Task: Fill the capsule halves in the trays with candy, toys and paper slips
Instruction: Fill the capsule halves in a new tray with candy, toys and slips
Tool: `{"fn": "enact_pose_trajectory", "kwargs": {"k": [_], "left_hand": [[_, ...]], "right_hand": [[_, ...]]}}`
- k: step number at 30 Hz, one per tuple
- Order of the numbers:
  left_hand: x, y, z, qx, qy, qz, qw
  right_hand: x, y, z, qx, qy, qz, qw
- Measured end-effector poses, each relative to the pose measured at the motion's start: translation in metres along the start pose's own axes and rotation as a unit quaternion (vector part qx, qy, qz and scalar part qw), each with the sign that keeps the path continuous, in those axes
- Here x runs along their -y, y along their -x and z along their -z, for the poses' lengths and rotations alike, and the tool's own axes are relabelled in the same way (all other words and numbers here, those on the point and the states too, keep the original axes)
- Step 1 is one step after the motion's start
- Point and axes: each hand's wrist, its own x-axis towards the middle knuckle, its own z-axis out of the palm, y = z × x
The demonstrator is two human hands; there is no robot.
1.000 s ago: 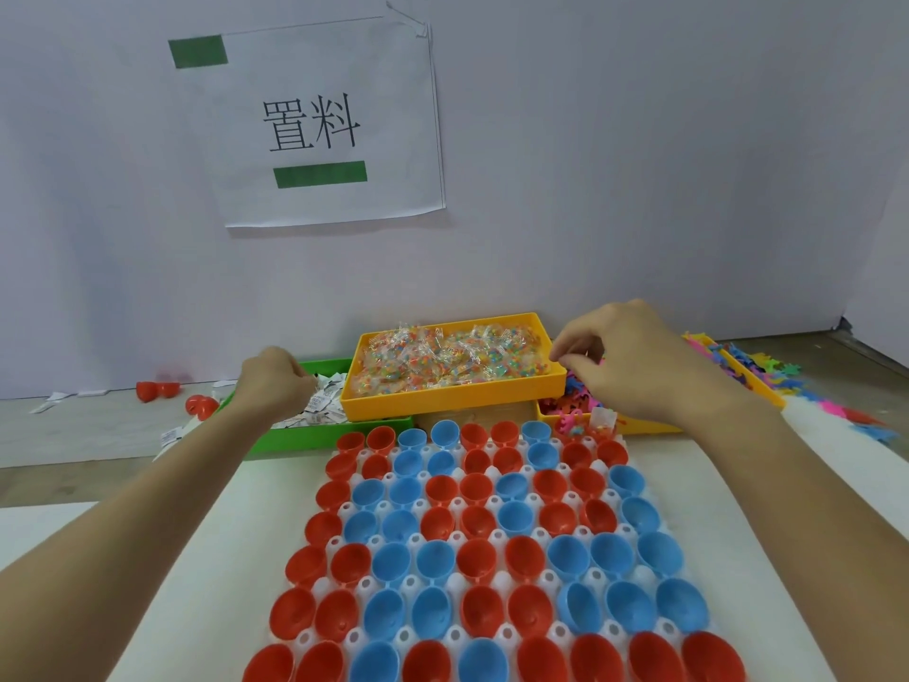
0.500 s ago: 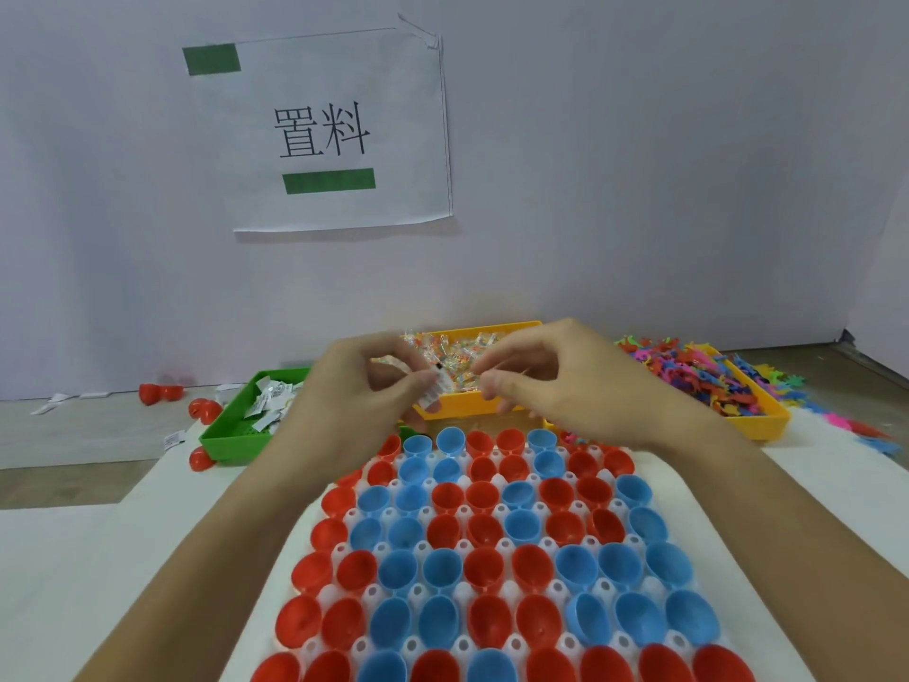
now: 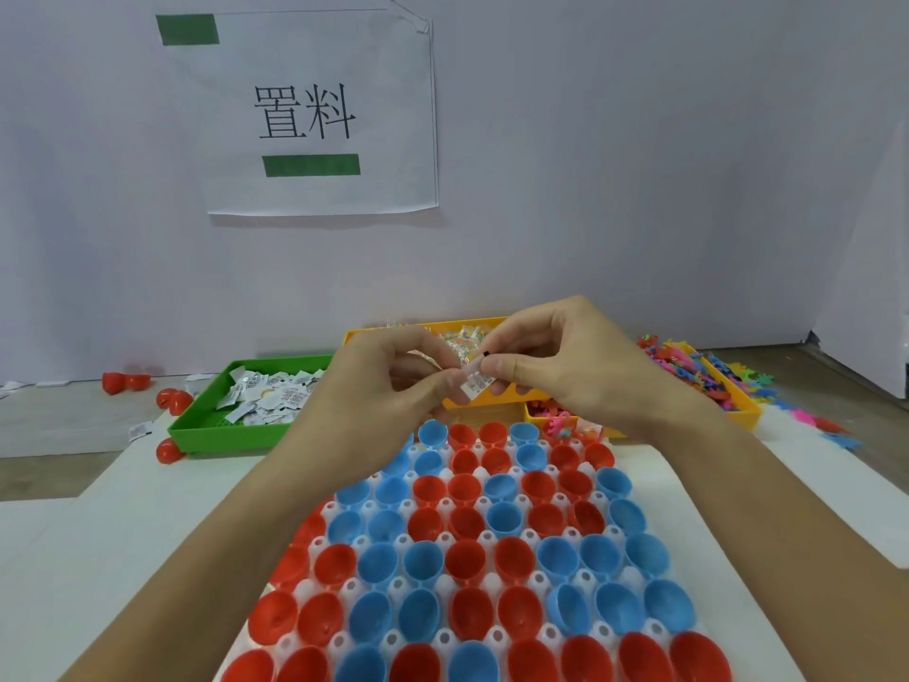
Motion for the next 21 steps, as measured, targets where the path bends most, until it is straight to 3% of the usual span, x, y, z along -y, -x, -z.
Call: {"fn": "enact_pose_trajectory", "kwargs": {"k": [8, 21], "left_hand": [[0.014, -0.003, 0.008, 0.013, -0.130, -0.009, 0.991], [0.026, -0.006, 0.006, 0.031, -0.184, -0.036, 0.982]], "right_hand": [[-0.031, -0.004, 0.034, -0.041, 0.248, -0.072, 0.965], [-0.057, -0.004, 0.024, 0.031, 0.347, -0.103, 0.932]]}}
